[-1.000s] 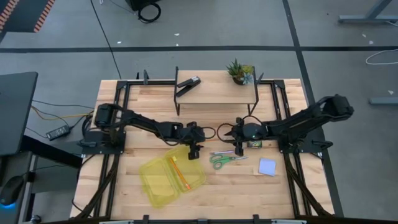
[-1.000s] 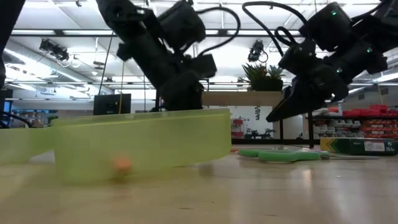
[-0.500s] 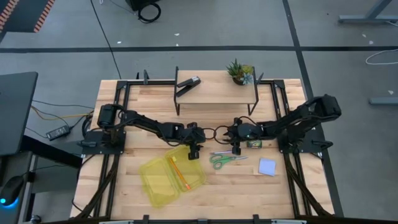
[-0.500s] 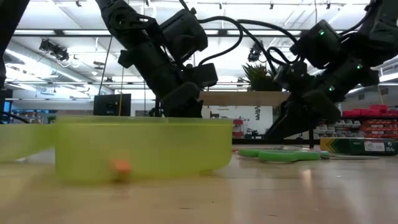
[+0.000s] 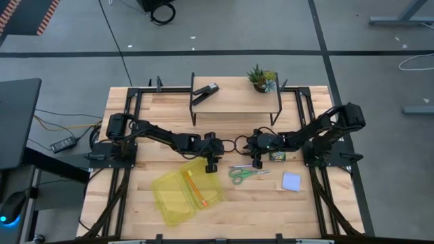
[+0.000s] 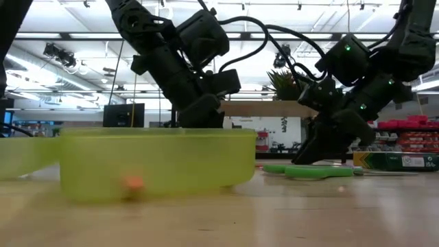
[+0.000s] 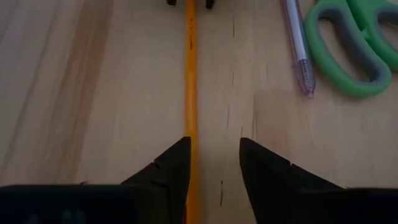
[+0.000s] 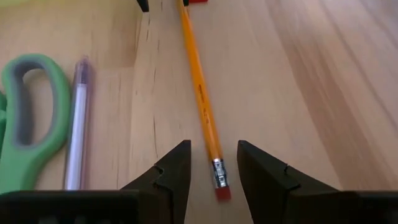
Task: Pack school essentials
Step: Put the orange pencil into the supply box
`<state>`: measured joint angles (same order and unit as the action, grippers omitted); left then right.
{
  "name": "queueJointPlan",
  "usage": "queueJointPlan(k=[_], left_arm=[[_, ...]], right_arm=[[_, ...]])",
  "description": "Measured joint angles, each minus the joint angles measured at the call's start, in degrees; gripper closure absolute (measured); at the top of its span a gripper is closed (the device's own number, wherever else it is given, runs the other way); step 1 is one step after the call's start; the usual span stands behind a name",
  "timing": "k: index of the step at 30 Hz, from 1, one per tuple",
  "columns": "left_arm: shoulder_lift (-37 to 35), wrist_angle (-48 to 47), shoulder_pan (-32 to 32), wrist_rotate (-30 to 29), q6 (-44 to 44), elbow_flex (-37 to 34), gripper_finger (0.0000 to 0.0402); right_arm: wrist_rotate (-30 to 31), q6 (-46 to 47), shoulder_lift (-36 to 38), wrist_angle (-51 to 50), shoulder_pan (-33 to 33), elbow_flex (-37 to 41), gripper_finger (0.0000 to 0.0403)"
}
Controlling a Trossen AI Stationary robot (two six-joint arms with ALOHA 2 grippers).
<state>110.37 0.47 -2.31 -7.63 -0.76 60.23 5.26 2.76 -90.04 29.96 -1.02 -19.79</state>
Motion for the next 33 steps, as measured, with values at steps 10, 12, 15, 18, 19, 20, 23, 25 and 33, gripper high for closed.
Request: queueJointPlan(k=[10, 12, 15, 18, 19, 20, 23, 25, 33], left_arm=[[-0.07, -8.41, 0.47, -0.05, -3.12, 6.31, 0.0277], [-0.11, -8.25, 0.66, -0.07, -3.08, 6.75, 0.028], [0.65, -8.18, 1.41, 0.1, -2.85, 6.75, 0.028], [2.34, -8.43, 2.16, 2.2, -3.11, 6.69, 0.0278], [3.04, -7.56, 2.24, 2.76, -3.1, 6.86, 0.0277], [3.3, -8.74, 2.29, 2.79, -3.08, 6.67, 0.0276], [4.55, -8.62, 2.27, 2.84, -2.77, 7.05, 0.0275], [4.74, -9.07, 2.27, 2.78, -2.66, 7.15, 0.0275], [4.92, -10.89, 2.21, 3.11, -0.15, 7.23, 0.0345]], right_arm=[[-0.96, -0.41, 1.32, -1.49, -0.95, 0.02, 0.0266], [-2.35, 0.01, 1.33, -1.84, -1.6, 0.02, 0.0266], [-3.69, 0.5, 1.33, -2.68, -2.37, 0.02, 0.0266], [-4.28, 0.94, 1.4, -3.15, -2.69, -0.01, 0.0266], [-4.32, 0.95, 1.4, -3.37, -2.71, -0.07, 0.0267], [-4.35, 0.94, 1.42, -3.42, -2.68, -0.07, 0.0268], [-4.43, 1.09, 1.48, -4.16, -2.71, -0.16, 0.0279], [-4.48, 1.18, 1.51, -4.54, -2.71, -0.2, 0.029], [-4.79, 0.3, 1.55, -4.96, -2.71, -0.18, 0.035]])
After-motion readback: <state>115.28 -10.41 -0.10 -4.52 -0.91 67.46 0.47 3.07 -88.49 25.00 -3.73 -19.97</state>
